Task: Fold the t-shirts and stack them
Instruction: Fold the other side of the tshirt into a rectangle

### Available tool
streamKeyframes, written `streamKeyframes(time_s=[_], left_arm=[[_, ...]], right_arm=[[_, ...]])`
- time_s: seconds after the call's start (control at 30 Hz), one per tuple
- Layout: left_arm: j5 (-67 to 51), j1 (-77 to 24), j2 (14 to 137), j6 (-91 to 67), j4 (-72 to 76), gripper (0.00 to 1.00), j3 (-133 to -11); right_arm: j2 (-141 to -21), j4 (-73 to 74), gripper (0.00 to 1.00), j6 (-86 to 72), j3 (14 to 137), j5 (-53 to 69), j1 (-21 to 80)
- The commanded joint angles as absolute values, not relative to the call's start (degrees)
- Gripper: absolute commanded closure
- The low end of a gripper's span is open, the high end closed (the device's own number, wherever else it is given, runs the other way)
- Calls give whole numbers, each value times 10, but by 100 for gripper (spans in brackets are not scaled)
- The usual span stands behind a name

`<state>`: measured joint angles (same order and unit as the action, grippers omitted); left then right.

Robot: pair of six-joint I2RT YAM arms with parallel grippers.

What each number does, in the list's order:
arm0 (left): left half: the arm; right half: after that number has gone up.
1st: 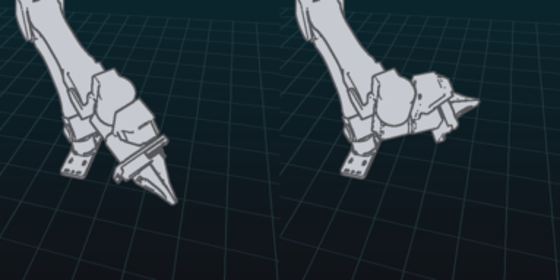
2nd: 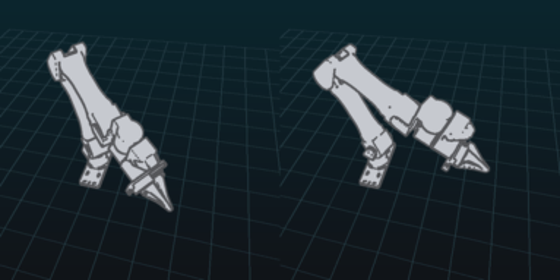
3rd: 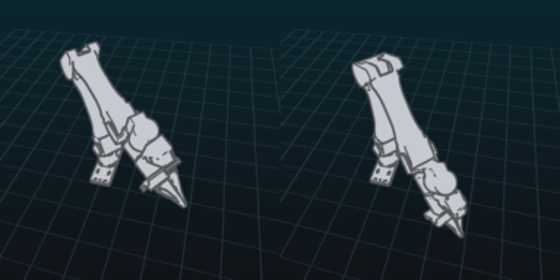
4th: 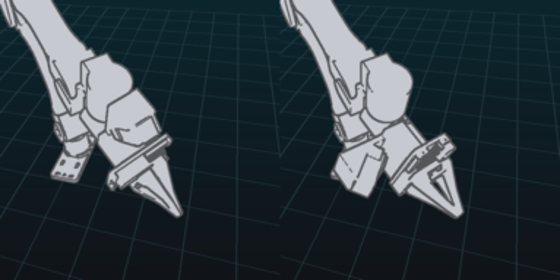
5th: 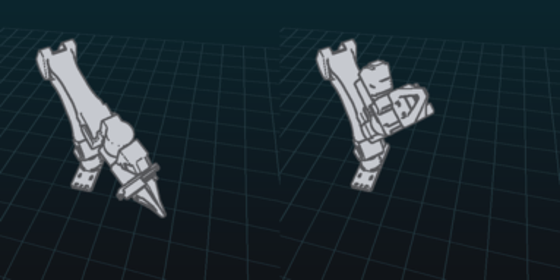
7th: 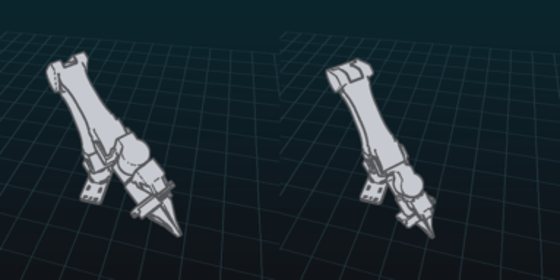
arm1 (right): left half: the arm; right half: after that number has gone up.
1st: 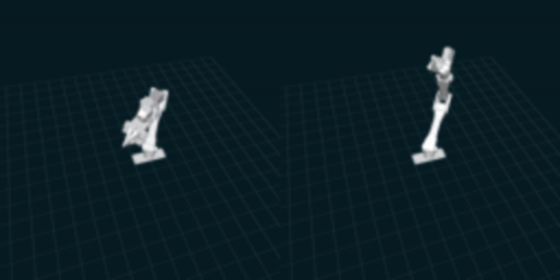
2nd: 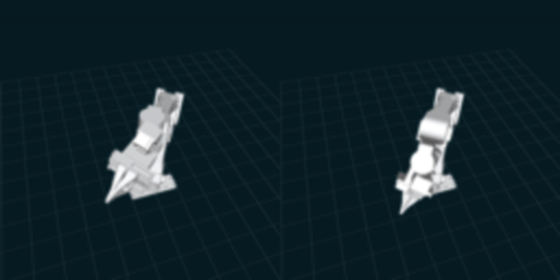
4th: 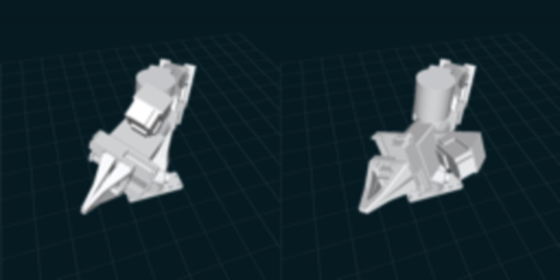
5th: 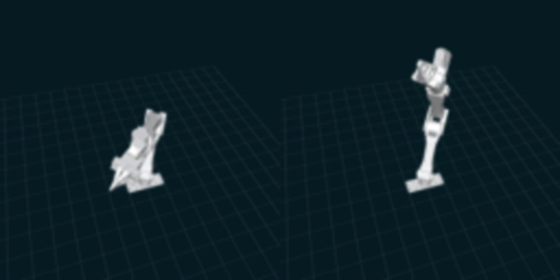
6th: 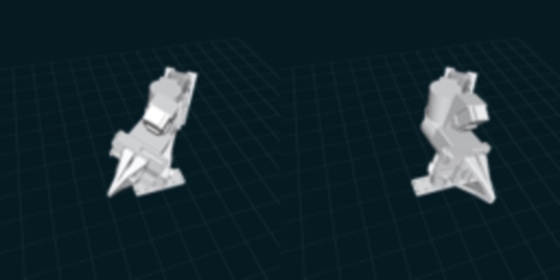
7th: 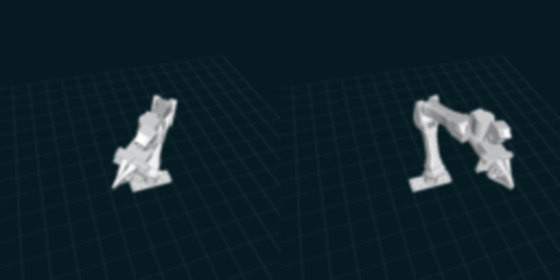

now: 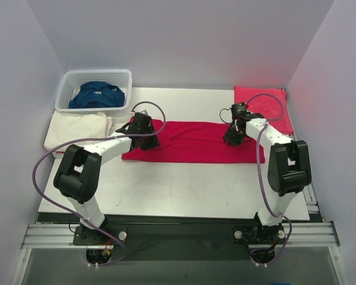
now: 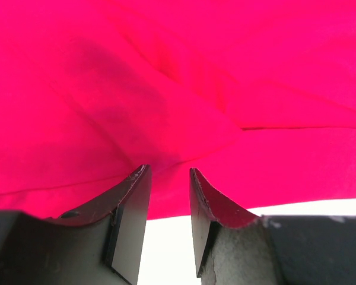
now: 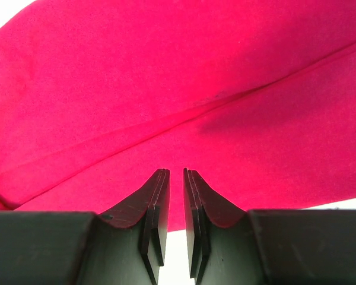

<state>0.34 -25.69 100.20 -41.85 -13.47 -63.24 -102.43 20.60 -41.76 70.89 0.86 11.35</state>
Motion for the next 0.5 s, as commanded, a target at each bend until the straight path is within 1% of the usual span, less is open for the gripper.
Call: streamKeyframes(time_s=[0.0, 0.17, 0.47], left_arm=[[38, -259, 991, -430, -149, 57, -619], [65, -263, 980, -431, -159, 56, -607], [60, -262, 1009, -432, -137, 56, -616]], right_arm=[[-1025, 229, 83, -421, 712, -12, 114], [-1030, 229, 83, -422, 712, -8, 113], [-1032, 231, 83, -422, 715, -7, 114]])
